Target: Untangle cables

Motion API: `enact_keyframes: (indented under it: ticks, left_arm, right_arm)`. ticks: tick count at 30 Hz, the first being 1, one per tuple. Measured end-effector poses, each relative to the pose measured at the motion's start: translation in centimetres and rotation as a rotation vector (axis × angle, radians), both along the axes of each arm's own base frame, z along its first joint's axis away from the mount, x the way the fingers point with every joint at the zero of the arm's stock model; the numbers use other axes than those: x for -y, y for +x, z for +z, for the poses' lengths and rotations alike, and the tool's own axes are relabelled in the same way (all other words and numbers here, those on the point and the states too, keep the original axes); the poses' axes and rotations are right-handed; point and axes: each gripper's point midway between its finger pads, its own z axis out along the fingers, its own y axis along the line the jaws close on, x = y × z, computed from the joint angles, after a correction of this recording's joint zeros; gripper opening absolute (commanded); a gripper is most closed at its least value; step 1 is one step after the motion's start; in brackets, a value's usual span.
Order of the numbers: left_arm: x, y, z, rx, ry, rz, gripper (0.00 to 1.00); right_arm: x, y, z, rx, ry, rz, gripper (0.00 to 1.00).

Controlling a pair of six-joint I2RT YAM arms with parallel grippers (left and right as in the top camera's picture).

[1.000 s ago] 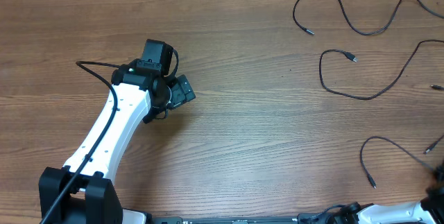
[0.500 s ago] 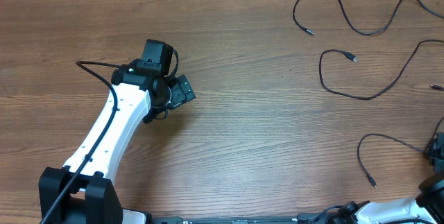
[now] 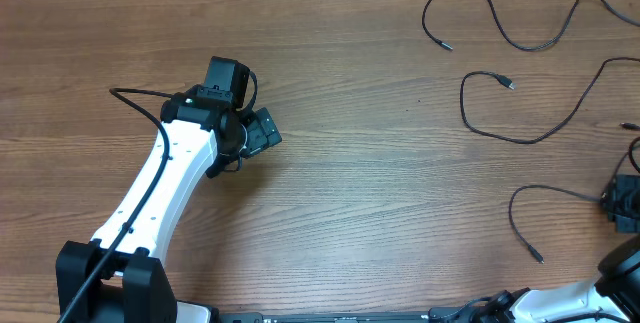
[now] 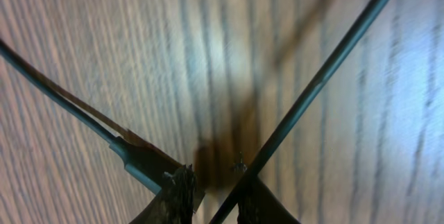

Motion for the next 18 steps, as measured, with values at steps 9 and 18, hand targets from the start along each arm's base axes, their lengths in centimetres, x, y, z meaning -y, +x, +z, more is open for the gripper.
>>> enact_keyframes:
  ticks: [9,18]
  left_arm:
    - [0.0,0.0,0.0,0.000,0.000,0.000,1.00]
    - [0.0,0.0,0.0,0.000,0.000,0.000,1.00]
  right_arm:
    - [-0.2,-0.1,-0.1,-0.009,0.006,0.009,0.66]
    - [-1.0,-0.6,1.4,-0.053,0.067,0.020,1.00]
